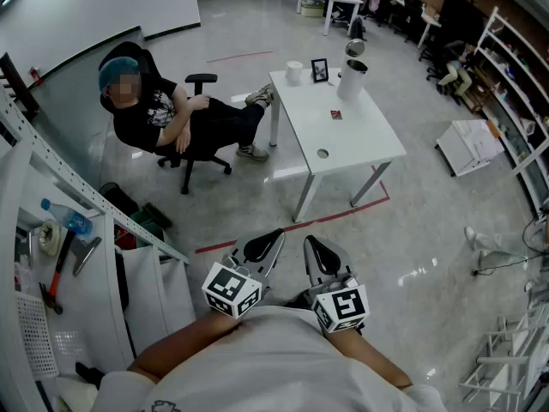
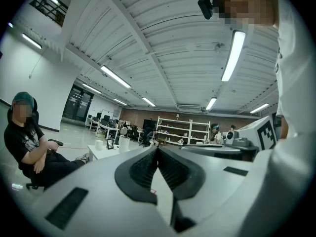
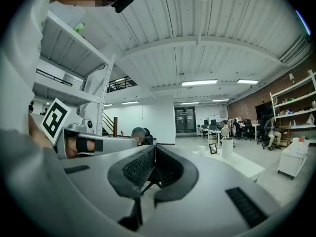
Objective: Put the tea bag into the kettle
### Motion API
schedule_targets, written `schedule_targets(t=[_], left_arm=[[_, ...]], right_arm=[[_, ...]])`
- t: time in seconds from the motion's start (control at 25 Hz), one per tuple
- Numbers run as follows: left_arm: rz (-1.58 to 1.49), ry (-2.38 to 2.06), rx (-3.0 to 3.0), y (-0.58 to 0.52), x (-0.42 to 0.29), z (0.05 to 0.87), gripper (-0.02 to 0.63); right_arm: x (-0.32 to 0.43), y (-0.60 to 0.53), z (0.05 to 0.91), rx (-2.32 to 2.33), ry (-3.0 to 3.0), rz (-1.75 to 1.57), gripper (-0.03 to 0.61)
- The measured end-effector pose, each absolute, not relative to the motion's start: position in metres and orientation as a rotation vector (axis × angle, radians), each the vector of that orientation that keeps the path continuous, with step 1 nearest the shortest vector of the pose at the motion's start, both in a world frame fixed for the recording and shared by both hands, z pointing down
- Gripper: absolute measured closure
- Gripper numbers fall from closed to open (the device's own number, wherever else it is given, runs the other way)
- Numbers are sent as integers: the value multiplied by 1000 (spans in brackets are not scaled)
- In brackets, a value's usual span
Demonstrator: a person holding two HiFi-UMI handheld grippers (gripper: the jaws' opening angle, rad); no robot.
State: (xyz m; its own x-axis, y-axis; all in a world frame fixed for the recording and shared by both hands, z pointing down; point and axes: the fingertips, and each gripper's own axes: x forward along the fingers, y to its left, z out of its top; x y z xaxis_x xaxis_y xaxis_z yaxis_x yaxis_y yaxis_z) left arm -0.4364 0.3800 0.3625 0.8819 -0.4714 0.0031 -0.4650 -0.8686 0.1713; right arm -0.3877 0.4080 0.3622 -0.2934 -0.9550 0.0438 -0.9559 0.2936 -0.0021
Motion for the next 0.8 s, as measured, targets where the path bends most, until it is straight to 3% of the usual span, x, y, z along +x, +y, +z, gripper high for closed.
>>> schedule_targets(t=[0.44, 0.8], left_arm=[[-35, -689, 2892, 351, -386, 366, 603], [-65, -604, 2903, 322, -286, 358, 603]], right_arm=[[-337, 377, 367, 1845, -2510, 66, 566], [-245, 348, 362, 1846, -2500, 74, 566]])
